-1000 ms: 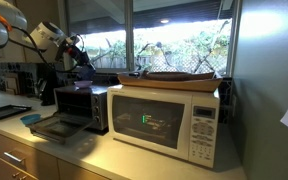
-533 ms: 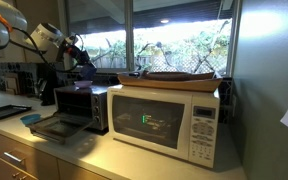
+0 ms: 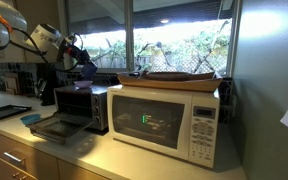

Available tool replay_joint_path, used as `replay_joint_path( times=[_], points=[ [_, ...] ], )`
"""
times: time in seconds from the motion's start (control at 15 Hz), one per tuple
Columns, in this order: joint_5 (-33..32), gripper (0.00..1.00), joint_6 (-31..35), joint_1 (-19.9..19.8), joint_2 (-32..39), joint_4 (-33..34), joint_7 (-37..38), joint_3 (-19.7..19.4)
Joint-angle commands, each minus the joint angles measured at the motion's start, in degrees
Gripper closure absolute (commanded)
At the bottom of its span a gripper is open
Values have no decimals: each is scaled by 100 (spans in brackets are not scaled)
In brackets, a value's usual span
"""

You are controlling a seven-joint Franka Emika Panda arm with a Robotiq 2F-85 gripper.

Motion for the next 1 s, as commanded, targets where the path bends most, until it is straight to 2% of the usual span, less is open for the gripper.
replay_joint_path(
  times=[0.0,0.93],
  points=[
    [-141,99,137,42,-75,-142,-49,17],
    [-447,99,245,168,-120,-368,-454,142]
  ],
)
